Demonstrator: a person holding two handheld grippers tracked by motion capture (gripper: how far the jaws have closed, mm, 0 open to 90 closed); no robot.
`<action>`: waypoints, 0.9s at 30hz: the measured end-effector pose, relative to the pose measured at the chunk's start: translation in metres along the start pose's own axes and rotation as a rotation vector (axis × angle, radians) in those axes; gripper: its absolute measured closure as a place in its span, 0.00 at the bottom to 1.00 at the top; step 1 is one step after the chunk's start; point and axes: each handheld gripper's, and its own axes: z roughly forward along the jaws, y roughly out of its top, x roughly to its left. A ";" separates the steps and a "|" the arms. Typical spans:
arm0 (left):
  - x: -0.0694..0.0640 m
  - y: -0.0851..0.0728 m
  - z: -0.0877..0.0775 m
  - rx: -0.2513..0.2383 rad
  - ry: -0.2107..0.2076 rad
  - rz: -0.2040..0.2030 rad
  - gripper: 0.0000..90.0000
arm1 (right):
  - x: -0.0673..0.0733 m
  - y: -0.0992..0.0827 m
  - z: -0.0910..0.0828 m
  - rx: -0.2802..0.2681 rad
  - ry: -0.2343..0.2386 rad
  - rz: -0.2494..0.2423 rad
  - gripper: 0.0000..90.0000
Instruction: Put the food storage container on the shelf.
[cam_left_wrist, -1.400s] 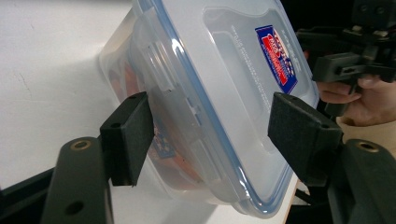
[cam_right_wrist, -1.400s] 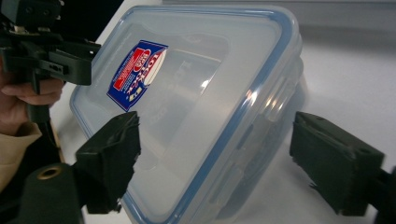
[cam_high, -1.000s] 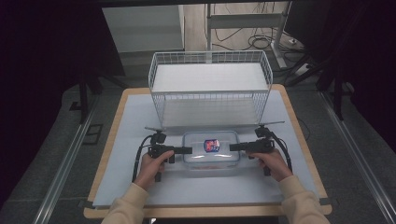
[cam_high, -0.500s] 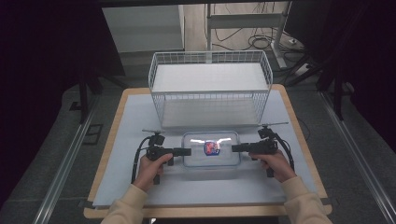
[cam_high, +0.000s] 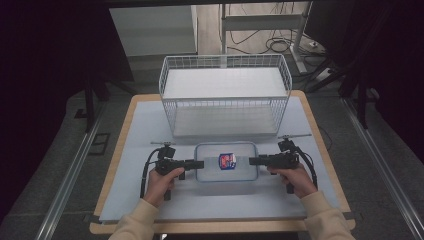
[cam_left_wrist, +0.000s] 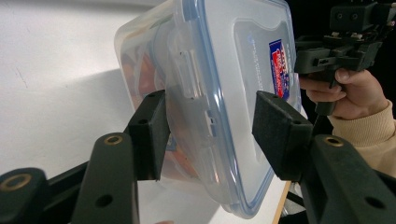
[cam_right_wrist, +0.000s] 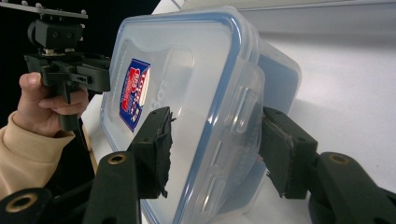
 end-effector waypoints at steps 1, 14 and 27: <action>-0.002 -0.001 -0.001 0.001 0.003 0.010 0.53 | 0.002 -0.001 -0.001 -0.003 -0.004 -0.009 0.52; -0.007 -0.006 -0.004 -0.018 0.012 0.028 0.56 | 0.009 -0.009 -0.004 -0.039 -0.023 -0.042 0.53; -0.015 -0.006 -0.003 -0.030 0.033 0.048 0.58 | 0.013 -0.009 -0.010 -0.057 -0.039 -0.048 0.55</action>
